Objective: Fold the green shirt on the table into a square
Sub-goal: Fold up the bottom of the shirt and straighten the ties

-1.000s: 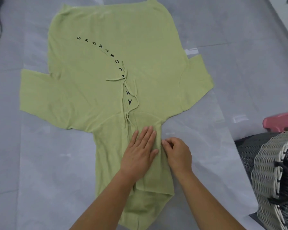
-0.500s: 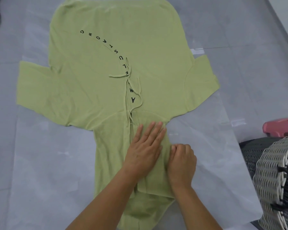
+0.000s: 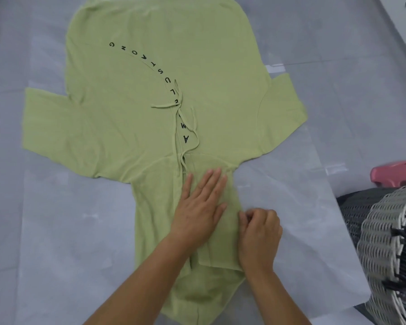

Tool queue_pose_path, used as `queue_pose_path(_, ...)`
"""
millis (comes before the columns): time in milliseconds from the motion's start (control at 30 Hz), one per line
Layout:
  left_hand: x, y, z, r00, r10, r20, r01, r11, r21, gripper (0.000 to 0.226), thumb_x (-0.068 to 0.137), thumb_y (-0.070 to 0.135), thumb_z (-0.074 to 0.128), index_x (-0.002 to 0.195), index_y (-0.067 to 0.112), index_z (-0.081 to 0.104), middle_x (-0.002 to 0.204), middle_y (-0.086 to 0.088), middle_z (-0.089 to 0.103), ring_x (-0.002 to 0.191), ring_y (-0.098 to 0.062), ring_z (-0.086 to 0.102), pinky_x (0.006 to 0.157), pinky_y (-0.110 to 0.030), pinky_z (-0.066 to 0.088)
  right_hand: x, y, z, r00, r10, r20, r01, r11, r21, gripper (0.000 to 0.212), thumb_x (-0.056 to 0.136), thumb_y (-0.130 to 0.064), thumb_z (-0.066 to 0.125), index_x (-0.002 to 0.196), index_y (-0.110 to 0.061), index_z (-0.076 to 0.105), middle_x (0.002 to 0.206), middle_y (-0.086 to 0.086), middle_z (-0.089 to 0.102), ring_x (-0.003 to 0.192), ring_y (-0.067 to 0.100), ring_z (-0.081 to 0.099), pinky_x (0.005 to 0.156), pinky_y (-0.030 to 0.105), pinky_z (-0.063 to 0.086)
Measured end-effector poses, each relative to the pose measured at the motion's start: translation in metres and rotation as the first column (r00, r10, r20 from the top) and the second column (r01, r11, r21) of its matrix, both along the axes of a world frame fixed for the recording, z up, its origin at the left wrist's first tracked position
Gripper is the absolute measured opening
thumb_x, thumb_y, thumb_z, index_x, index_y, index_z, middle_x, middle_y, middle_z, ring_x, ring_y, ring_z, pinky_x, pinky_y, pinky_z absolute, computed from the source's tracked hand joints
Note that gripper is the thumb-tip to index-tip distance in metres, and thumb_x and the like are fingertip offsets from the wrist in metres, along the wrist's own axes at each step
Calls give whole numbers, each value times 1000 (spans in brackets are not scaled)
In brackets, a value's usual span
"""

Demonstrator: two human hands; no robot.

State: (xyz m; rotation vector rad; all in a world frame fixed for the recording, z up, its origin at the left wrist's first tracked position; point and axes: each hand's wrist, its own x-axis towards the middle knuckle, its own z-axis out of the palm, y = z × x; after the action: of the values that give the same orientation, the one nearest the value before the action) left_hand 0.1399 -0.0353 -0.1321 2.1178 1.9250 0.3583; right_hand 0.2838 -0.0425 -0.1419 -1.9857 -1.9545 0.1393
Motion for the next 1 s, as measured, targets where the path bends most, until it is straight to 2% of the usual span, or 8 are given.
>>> queue_pose_path(133,-23,-54,7,988,152,14,-152,988,33,53,100,42,14,143,13,25,150,-5,26,143,-15,12,114,-45,11,-12,-6,4,880,473,-25,-472,880,56,42,97,-30,29,129,-6,41,137,12,40,129,25,35,108,34,25)
queue_pose_path(200,-25,-75,-3,987,160,-32,-161,987,-29,56,99,45,14,143,12,27,151,-6,27,143,-16,12,113,-47,13,-16,-9,-4,786,617,28,-616,787,-41,52,98,-40,27,139,-8,32,148,12,34,139,22,24,115,36,18)
queue_pose_path(333,-20,-81,-18,982,163,-91,-173,978,-115,56,99,43,10,144,12,25,152,-4,25,142,-18,15,113,-46,12,-14,-11,-16,769,634,81,-616,769,-169,58,97,-48,25,140,-11,35,148,13,33,139,24,24,114,41,20)
queue_pose_path(467,-24,-86,-5,980,196,28,-193,977,-92,54,100,42,11,143,12,24,151,-4,27,141,-15,17,115,-41,9,-14,-14,-7,737,674,60,-667,738,-102,51,96,-42,32,138,-14,40,147,12,34,138,27,29,112,44,23)
queue_pose_path(600,-25,-94,-17,988,130,-78,-139,982,-127,56,99,43,13,143,11,25,152,-5,26,143,-15,14,115,-45,10,-16,-24,-12,696,713,83,-703,700,-125,49,97,-39,30,140,-18,37,147,10,36,138,24,31,109,46,28)
queue_pose_path(700,-25,-93,-10,989,146,-29,-149,978,-147,57,99,45,12,143,12,25,151,-5,27,142,-14,15,116,-44,7,-16,-24,-5,703,707,74,-693,705,-151,50,98,-42,25,140,-19,34,147,11,35,137,23,29,109,45,26)
queue_pose_path(867,-39,-114,-15,999,39,-24,-41,997,-70,57,99,45,19,143,10,28,151,-6,26,142,-17,18,113,-47,17,-5,-35,-8,594,802,69,-787,596,-160,52,97,-39,24,143,-14,28,149,10,31,140,22,25,110,45,25)
queue_pose_path(1000,-40,-118,-15,999,46,-8,-47,993,-104,59,98,47,20,143,10,27,150,-7,27,141,-18,21,111,-48,19,-4,-35,-4,595,803,31,-784,588,-198,54,97,-41,25,143,-13,26,150,10,30,141,22,22,111,45,24)
